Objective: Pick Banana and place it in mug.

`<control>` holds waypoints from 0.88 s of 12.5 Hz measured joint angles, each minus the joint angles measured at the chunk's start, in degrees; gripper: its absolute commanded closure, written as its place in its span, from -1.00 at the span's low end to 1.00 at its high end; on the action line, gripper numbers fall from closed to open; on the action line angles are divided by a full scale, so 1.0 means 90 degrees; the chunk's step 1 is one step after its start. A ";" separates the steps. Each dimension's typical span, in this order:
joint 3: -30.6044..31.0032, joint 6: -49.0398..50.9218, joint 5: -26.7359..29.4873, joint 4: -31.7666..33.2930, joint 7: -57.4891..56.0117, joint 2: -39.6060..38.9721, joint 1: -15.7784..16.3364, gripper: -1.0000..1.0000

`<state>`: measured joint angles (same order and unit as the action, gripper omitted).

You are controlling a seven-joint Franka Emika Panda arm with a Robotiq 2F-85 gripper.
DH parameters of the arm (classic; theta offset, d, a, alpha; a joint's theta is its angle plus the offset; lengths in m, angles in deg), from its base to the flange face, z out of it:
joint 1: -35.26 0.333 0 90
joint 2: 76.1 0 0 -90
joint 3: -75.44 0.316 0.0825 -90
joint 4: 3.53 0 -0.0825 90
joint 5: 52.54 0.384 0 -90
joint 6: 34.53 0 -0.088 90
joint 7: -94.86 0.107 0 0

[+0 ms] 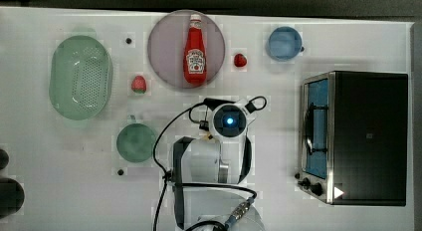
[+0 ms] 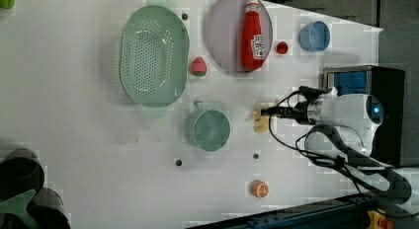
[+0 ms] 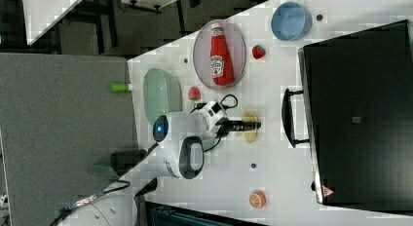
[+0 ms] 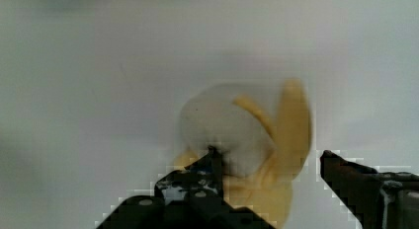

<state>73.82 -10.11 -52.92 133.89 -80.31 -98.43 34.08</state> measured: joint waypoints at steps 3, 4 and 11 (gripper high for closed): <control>0.0057 0.0118 0.0048 0.0124 -0.0019 0.0000 -0.0020 0.40; 0.0064 0.0112 -0.0028 0.0112 -0.0019 0.0050 -0.0011 0.40; 0.0085 0.1131 -0.0057 0.0211 -0.0031 0.1459 0.0023 0.40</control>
<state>74.58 0.08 -53.44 135.79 -80.59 -85.29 34.29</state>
